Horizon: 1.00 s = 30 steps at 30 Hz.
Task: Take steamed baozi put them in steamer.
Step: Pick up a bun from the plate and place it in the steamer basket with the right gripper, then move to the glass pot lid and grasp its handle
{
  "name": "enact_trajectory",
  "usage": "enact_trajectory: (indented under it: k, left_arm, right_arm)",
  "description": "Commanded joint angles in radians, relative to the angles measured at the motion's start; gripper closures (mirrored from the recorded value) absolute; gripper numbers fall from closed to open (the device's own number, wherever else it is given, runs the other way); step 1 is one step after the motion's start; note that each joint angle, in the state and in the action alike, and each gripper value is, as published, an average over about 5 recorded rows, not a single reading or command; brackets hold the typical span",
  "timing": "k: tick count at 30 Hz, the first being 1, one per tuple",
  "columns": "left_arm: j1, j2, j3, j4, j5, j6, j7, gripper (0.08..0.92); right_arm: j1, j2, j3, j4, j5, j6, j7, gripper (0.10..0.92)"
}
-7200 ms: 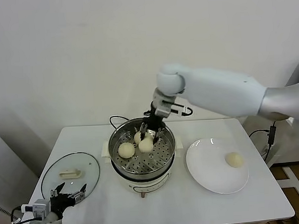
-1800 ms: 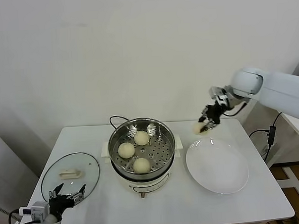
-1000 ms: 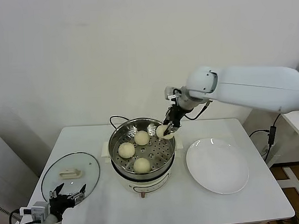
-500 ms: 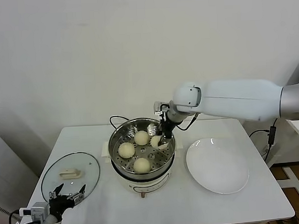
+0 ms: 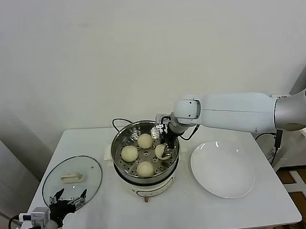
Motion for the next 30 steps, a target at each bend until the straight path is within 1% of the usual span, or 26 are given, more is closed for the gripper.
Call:
enact_trajectory:
  k: [1,2,6,8,12,15,17,22,26,30]
  left_arm:
    - [0.003,0.001,-0.002,0.000,0.000,-0.001,0.000,0.177]
    - [0.003,0.001,-0.002,0.000,0.000,-0.001,0.000,0.177]
    - [0.002,-0.004,-0.002,0.000,0.002,0.000,0.000,0.177]
    - [0.002,-0.006,-0.002,-0.001,0.004,0.000,0.000,0.177]
    - [-0.006,-0.008,-0.002,-0.002,0.005,0.003,0.000,0.177]
    - [-0.017,-0.014,-0.002,-0.002,0.005,0.007,-0.001,0.177]
    - [-0.024,-0.018,-0.002,0.000,0.009,0.007,-0.001,0.177]
    - [-0.036,-0.030,0.000,0.001,0.022,0.007,-0.001,0.177]
    - [-0.051,-0.038,0.002,-0.002,0.031,0.008,0.000,0.177]
    - [-0.058,-0.037,0.002,-0.009,0.030,0.008,0.000,0.177]
  right_arm:
    - [-0.013,-0.010,0.044,-0.006,0.004,0.000,0.002,0.363]
    - [-0.008,-0.017,0.054,-0.006,0.011,0.001,0.000,0.328]
    - [0.008,-0.080,0.112,-0.001,0.056,0.003,0.001,0.232]
    - [0.010,-0.134,0.153,0.008,0.076,0.014,0.002,0.211]
    - [-0.030,-0.250,0.256,0.033,0.123,0.055,0.032,0.203]
    - [-0.109,-0.358,0.363,0.057,0.162,0.130,0.122,0.203]
    - [-0.199,-0.430,0.474,0.074,0.175,0.203,0.218,0.203]
    - [-0.538,-0.535,0.843,0.118,0.164,0.335,0.435,0.203]
    - [-0.845,-0.558,1.163,0.161,0.109,0.431,0.584,0.203]
    - [-1.130,-0.522,1.456,0.183,0.019,0.493,0.683,0.203]
